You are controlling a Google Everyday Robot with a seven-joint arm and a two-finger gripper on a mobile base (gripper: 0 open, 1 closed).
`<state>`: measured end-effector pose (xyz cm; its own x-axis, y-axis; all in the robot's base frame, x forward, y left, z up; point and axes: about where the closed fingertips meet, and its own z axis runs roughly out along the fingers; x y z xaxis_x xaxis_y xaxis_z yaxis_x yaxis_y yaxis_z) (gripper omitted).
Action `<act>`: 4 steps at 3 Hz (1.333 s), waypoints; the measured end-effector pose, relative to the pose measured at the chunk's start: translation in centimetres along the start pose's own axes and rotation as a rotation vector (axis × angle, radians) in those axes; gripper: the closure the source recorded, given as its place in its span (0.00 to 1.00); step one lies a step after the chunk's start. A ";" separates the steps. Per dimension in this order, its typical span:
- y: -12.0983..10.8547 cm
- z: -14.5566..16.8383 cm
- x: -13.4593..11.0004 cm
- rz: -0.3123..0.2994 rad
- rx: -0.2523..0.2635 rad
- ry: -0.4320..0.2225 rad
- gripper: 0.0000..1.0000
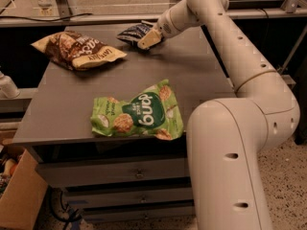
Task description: Pick blue chip bag
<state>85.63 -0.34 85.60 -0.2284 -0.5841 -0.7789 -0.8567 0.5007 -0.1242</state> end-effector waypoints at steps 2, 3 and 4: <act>-0.1 -1.0 -0.1 -0.007 0.017 -0.005 0.88; 0.1 -4.0 -1.2 -0.026 0.050 -0.031 1.00; 1.0 -8.1 -2.7 -0.047 0.089 -0.088 1.00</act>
Offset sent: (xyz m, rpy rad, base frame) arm -0.0164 -0.0186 0.0241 -0.0043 -0.0510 -0.0285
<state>81.66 -3.47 92.56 -0.1441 -0.5524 -0.8210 -0.8201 0.5310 -0.2133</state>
